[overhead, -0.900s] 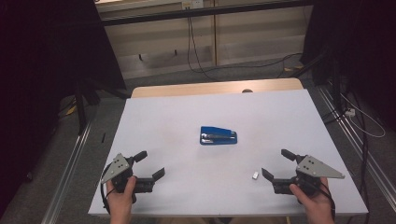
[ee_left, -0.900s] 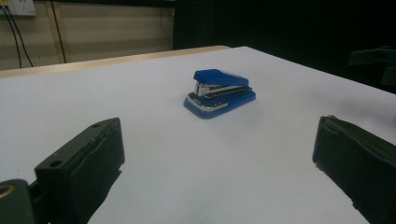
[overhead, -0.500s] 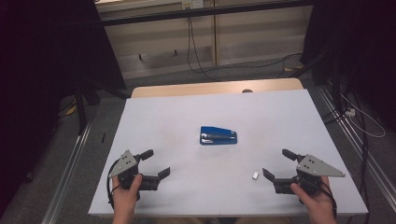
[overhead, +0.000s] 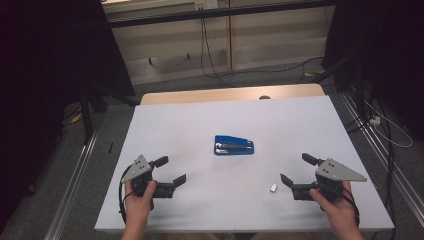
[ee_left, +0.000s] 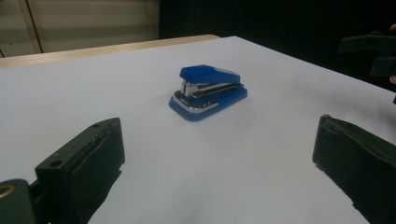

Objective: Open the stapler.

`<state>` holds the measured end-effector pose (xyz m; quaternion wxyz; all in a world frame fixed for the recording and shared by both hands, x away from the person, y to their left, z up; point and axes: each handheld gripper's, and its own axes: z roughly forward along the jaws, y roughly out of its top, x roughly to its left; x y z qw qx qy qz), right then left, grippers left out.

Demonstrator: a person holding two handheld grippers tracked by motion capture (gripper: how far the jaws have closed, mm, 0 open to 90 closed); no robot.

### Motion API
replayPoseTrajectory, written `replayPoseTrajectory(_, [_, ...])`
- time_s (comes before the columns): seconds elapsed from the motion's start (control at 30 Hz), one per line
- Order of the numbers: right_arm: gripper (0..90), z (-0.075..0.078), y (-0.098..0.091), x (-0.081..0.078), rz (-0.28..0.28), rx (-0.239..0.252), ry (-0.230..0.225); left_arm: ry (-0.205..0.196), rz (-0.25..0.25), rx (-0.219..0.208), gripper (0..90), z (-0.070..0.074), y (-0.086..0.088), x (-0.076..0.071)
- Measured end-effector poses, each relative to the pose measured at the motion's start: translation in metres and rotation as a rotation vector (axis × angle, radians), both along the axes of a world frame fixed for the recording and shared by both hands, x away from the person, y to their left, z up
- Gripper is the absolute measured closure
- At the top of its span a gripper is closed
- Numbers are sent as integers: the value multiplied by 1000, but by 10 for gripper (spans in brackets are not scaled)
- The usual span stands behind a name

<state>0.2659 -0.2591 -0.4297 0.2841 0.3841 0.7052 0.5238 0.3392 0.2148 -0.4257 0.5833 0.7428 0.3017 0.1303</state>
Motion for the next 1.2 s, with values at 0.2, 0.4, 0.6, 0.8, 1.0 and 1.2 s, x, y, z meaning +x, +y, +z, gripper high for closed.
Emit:
replayPoseTrajectory(0.2, [38,6,12,14,31,-5,-1,0,-12,17,24,5,-13,9])
replayPoseTrajectory(0.4, [38,13,22,25,37,-14,-15,12,-35,28,27,14,-29,23])
replayPoseTrajectory(0.6, [37,20,30,38,30,-8,-26,30,-35,16,28,20,-40,38])
replayPoseTrajectory(0.8, [37,21,44,53,30,-15,-21,45,-32,66,37,22,-57,56])
replayPoseTrajectory(1.0, [38,21,55,62,40,-16,-18,54,-44,106,69,7,-74,78])
replayPoseTrajectory(1.2, [40,16,63,71,45,-26,4,90,-55,159,131,-8,-85,96])
